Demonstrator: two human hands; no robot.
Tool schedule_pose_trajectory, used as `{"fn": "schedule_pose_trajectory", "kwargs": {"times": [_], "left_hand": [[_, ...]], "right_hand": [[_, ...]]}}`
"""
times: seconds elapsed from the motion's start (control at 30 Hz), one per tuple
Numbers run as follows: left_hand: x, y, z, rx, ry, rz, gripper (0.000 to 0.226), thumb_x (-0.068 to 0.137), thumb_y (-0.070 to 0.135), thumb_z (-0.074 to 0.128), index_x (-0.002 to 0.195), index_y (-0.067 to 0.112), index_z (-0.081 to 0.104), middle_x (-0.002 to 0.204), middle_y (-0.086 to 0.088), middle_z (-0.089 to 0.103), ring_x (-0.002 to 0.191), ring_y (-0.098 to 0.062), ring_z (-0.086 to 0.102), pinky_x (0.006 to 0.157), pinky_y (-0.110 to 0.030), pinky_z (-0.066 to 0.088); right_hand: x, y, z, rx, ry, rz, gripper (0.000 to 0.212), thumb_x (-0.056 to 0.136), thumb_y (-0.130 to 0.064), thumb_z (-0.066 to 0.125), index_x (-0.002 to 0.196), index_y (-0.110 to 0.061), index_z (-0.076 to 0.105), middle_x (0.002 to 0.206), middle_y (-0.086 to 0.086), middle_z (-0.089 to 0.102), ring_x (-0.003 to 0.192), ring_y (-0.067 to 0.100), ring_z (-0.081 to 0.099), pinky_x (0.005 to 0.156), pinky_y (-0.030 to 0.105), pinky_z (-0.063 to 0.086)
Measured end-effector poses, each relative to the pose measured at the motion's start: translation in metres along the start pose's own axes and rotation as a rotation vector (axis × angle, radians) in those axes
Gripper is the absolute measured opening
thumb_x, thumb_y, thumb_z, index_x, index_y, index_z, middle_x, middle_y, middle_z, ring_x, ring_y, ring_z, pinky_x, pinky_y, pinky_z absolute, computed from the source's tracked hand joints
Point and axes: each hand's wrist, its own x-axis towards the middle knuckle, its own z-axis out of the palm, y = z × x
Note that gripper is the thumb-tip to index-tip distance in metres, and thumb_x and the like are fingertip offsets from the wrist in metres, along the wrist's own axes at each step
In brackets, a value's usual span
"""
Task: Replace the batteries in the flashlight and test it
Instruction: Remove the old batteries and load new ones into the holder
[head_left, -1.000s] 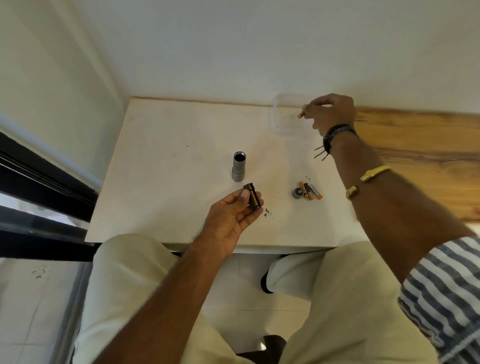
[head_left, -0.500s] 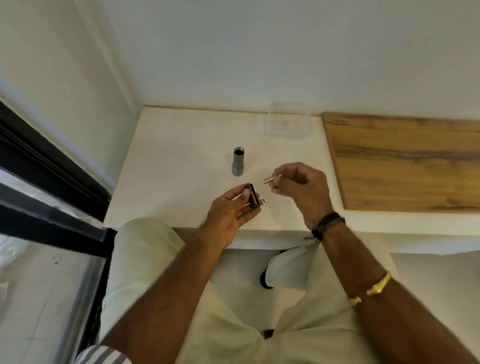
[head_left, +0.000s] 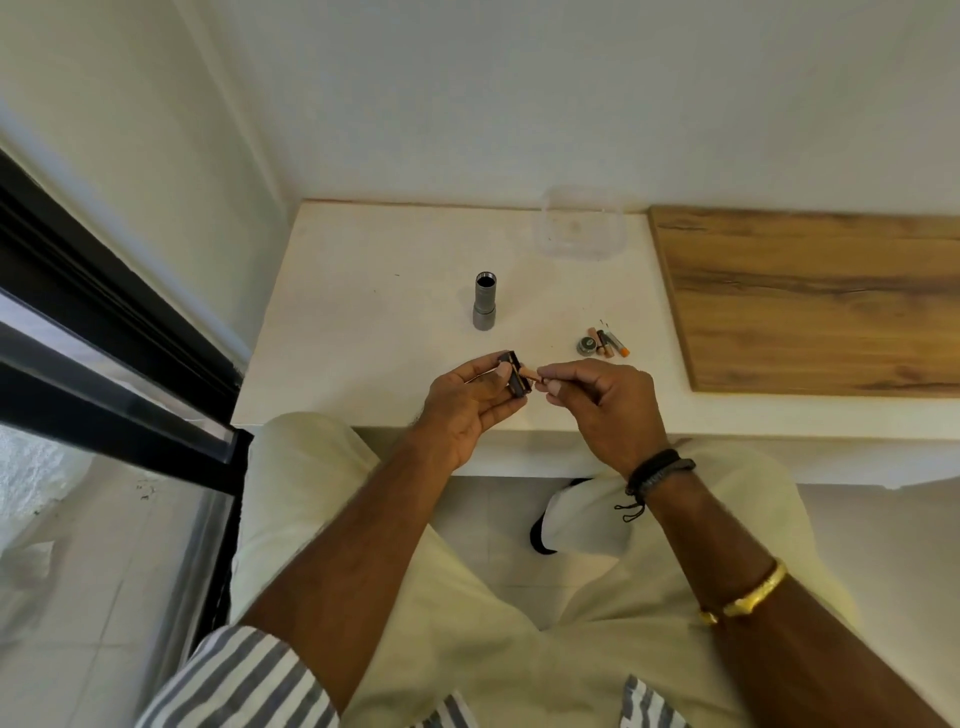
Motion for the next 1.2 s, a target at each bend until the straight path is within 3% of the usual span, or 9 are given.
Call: {"fn": "schedule_pose_trajectory", "kwargs": {"times": [0.23, 0.47, 0.63, 0.73, 0.87, 1.0, 1.2], "left_hand": [[-0.001, -0.002, 0.002, 0.006, 0.004, -0.005, 0.022, 0.089, 0.008, 0.069, 0.110, 0.003, 0.067, 0.103, -0.020, 0.075, 0.094, -0.033, 0.074, 0.071, -0.035, 0.061], [-0.003, -0.007, 0.007, -0.008, -0.054, -0.012, 0.015, 0.090, 0.007, 0.067, 0.104, 0.003, 0.069, 0.098, -0.017, 0.076, 0.091, -0.028, 0.075, 0.070, -0.033, 0.061], [-0.004, -0.007, 0.008, 0.005, -0.043, -0.007, 0.017, 0.089, 0.006, 0.067, 0.106, 0.001, 0.068, 0.097, -0.016, 0.076, 0.090, -0.029, 0.075, 0.069, -0.034, 0.061], [-0.005, -0.007, 0.008, 0.013, -0.038, -0.004, 0.015, 0.090, 0.005, 0.067, 0.105, 0.002, 0.068, 0.095, -0.015, 0.077, 0.088, -0.028, 0.075, 0.068, -0.033, 0.061], [-0.004, -0.009, 0.007, 0.043, -0.025, -0.009, 0.012, 0.090, 0.005, 0.066, 0.102, 0.003, 0.069, 0.093, -0.013, 0.077, 0.087, -0.027, 0.075, 0.067, -0.032, 0.061], [-0.003, -0.011, 0.006, 0.023, 0.005, -0.007, 0.013, 0.090, 0.005, 0.067, 0.102, 0.003, 0.069, 0.092, -0.013, 0.077, 0.086, -0.027, 0.076, 0.066, -0.032, 0.061], [-0.005, -0.015, 0.012, 0.024, 0.007, -0.013, 0.023, 0.089, 0.007, 0.068, 0.111, 0.001, 0.067, 0.099, -0.018, 0.076, 0.091, -0.030, 0.075, 0.068, -0.032, 0.061]], "right_hand": [[-0.003, -0.008, 0.005, -0.267, 0.060, -0.274, 0.019, 0.093, -0.001, 0.069, 0.107, -0.009, 0.079, 0.095, 0.005, 0.078, 0.085, 0.018, 0.072, 0.082, 0.028, 0.059], [-0.004, -0.013, 0.009, -0.339, 0.107, -0.312, 0.016, 0.092, 0.000, 0.070, 0.104, -0.005, 0.079, 0.096, 0.011, 0.078, 0.086, 0.026, 0.074, 0.082, 0.035, 0.060], [-0.003, -0.012, 0.007, -0.254, 0.105, -0.207, 0.014, 0.089, -0.003, 0.075, 0.100, -0.009, 0.080, 0.093, 0.003, 0.078, 0.084, 0.011, 0.070, 0.080, 0.008, 0.050], [-0.001, -0.009, 0.006, -0.189, 0.088, -0.088, 0.011, 0.087, -0.007, 0.078, 0.097, -0.011, 0.080, 0.089, -0.002, 0.077, 0.078, 0.004, 0.068, 0.076, 0.004, 0.048], [0.003, -0.007, 0.004, -0.110, 0.033, 0.013, 0.010, 0.085, -0.009, 0.080, 0.094, -0.013, 0.081, 0.082, -0.007, 0.074, 0.076, 0.006, 0.069, 0.074, 0.012, 0.055], [0.007, -0.004, 0.005, -0.072, -0.032, 0.039, 0.009, 0.088, -0.003, 0.076, 0.094, -0.009, 0.080, 0.086, 0.002, 0.075, 0.072, 0.012, 0.067, 0.072, 0.027, 0.060], [0.011, 0.000, 0.010, -0.119, -0.056, 0.011, 0.014, 0.094, -0.005, 0.067, 0.101, -0.009, 0.079, 0.096, 0.003, 0.069, 0.085, 0.018, 0.065, 0.079, 0.040, 0.060]]}}
